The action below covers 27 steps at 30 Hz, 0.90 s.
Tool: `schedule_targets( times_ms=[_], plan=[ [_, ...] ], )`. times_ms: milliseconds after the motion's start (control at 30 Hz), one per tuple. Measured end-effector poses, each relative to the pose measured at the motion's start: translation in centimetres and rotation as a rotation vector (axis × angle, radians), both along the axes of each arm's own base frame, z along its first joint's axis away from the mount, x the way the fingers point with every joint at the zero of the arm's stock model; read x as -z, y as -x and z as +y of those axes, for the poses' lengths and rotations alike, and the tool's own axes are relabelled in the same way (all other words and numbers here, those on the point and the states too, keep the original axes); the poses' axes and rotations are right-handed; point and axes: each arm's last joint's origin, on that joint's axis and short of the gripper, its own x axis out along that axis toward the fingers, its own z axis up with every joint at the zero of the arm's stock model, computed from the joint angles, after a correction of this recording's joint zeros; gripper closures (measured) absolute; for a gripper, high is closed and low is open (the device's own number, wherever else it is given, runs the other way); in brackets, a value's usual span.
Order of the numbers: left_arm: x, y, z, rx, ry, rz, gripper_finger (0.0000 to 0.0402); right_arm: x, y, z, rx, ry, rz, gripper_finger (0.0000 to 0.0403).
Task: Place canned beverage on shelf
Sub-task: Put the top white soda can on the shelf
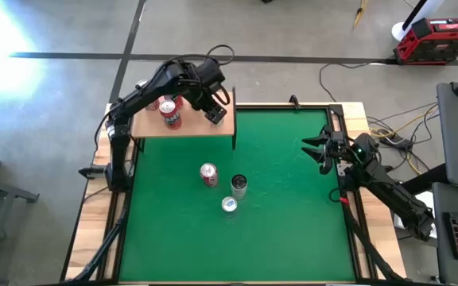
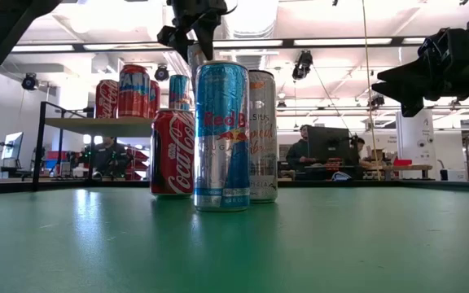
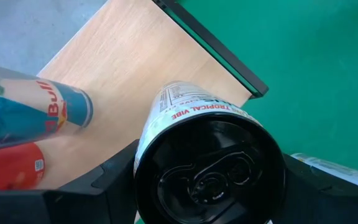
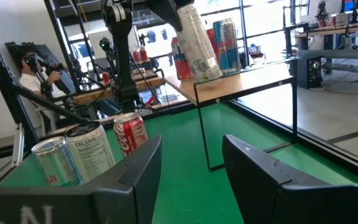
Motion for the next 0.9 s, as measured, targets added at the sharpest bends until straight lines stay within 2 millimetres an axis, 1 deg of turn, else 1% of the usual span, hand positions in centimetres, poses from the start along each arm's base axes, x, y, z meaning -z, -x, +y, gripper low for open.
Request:
schedule_targets(
  times_ms=[333,633,900],
  plan=[
    [0.8,-0.48,0.76,0.004,0.007,0.019,0.0152,0.0,0.0,0.0,0.0,0.0,0.0,0.0241],
    [0.82,-0.38,1.03,-0.062,0.026,0.004,0.012,0.0,0.0,0.0,0.0,0.0,0.0,0.0241],
    [0.89,-0.33,1.12,-0.107,0.01,0.015,0.0116,0.0,0.0,0.0,0.0,0.0,0.0,0.0241]
  ],
)
